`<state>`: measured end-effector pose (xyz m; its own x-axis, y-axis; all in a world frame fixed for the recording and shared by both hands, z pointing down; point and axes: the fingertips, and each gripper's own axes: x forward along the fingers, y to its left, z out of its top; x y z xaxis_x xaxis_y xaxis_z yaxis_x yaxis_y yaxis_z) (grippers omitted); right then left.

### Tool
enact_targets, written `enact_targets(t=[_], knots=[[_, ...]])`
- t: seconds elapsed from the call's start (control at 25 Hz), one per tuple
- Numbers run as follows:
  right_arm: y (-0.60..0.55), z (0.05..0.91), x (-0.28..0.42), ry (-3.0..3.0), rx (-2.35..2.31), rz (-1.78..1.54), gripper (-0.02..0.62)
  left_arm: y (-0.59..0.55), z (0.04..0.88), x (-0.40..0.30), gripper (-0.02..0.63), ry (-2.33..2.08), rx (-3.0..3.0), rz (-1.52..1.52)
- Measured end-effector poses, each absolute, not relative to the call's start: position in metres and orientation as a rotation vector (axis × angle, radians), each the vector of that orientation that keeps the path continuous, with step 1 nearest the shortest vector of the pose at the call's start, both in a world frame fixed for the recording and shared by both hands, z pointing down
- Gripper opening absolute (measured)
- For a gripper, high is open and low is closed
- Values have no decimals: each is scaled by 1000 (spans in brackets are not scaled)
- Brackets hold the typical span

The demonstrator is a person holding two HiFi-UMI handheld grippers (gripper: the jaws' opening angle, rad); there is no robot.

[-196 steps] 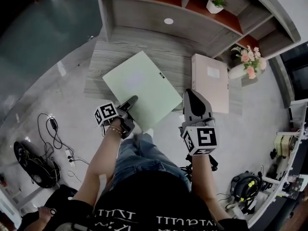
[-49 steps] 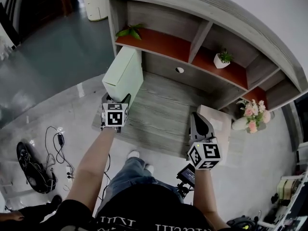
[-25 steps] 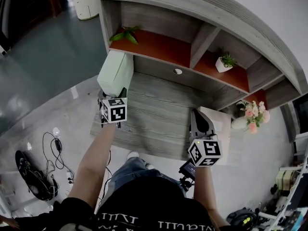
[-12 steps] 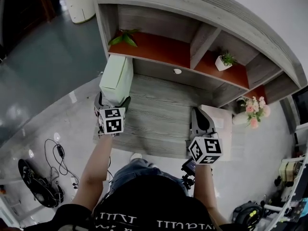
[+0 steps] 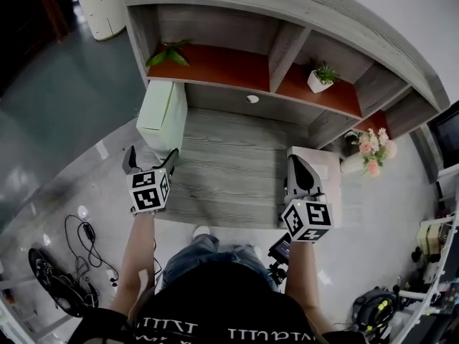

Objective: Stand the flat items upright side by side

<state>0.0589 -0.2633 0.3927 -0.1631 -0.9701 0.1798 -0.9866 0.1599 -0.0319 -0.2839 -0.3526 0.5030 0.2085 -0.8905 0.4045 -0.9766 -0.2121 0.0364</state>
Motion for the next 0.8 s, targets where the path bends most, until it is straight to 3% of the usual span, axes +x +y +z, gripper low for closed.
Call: enact_targets(t=[0.32,0.8], knots=[[-235,392,104,-2337,1915,206,15,-317,491,-269,541,-1853,2080,251],[-174,385,229,-2351,1947,183,15,-253,469,-143,540,-1831,2193,282]])
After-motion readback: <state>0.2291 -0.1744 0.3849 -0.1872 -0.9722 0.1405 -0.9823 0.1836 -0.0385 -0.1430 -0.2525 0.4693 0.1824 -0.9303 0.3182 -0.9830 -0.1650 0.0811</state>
